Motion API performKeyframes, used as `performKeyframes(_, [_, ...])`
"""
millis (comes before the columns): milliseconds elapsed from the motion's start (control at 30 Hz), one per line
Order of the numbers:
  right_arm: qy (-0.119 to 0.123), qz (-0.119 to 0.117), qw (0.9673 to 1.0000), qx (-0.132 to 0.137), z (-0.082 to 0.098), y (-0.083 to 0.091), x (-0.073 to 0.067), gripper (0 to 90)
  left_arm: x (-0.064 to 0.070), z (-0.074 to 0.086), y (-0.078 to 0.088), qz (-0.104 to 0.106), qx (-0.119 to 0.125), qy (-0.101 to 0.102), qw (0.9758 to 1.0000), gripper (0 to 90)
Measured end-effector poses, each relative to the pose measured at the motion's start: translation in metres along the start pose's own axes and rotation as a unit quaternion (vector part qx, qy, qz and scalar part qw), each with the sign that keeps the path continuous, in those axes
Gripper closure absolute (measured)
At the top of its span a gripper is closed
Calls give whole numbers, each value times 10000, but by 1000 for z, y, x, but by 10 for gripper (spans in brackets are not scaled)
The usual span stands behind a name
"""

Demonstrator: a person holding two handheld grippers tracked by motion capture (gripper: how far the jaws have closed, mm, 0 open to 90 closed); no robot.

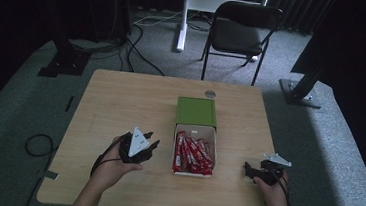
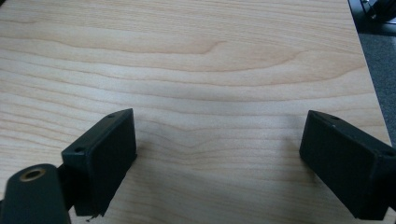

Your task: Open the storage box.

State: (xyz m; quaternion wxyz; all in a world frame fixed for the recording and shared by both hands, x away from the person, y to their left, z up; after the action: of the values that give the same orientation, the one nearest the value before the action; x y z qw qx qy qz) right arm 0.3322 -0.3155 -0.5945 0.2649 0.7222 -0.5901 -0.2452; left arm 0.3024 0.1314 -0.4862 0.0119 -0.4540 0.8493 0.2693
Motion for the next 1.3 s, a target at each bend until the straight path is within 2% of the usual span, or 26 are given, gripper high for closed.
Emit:
performKeyframes(233, [1, 0, 10000, 0, 0, 0, 0, 101, -18, 26, -3, -198, -217, 351, 9990, 622])
performKeyframes(467, [0, 1, 10000, -1, 0, 0, 0, 101, -32, 52, -4, -339, -415, 684, 9962, 616])
performKeyframes(567, [2, 0, 10000, -2, 0, 0, 0, 101, -36, 61, -4, -398, -487, 791, 9949, 607])
performKeyframes(700, [5, 4, 10000, 1, 0, 0, 0, 101, -40, 72, -4, -403, -698, 821, 9934, 579])
performKeyframes(800, [7, 6, 10000, 2, 0, 0, 0, 100, -43, 79, -3, -425, -736, 885, 9924, 559])
performKeyframes(1000, [7, 0, 10000, 0, 0, 0, 0, 101, -49, 91, -1, -470, -785, 1006, 9907, 498])
performKeyframes(1067, [48, -51, 10000, 11, 0, 0, -1, 121, -50, 96, -1, -380, -802, 1094, 9900, 455])
performKeyframes(1100, [80, -80, 9999, 26, 0, 0, -1, 130, -50, 97, -1, -340, -810, 1113, 9899, 396])
performKeyframes(1133, [89, -88, 9999, 25, 0, 0, -1, 130, -50, 98, -1, -319, -823, 1140, 9896, 374])
performKeyframes(1300, [129, -137, 9998, 21, -1, -1, -2, 128, -56, 105, 1, -370, -951, 1308, 9862, 251])
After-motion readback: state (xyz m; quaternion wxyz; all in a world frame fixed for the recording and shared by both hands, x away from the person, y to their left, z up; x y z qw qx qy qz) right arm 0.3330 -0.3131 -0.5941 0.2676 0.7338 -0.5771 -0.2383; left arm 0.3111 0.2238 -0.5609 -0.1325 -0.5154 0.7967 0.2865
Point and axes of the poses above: each handheld gripper's, and its own axes: y roughly backward along the jaws, z roughly out of its underside, x roughly to its right, the point moved 2 cm from there along -y, roughly forward along the jaws, and after that the axes turned 2 degrees about -z, right-handed, at the moved point
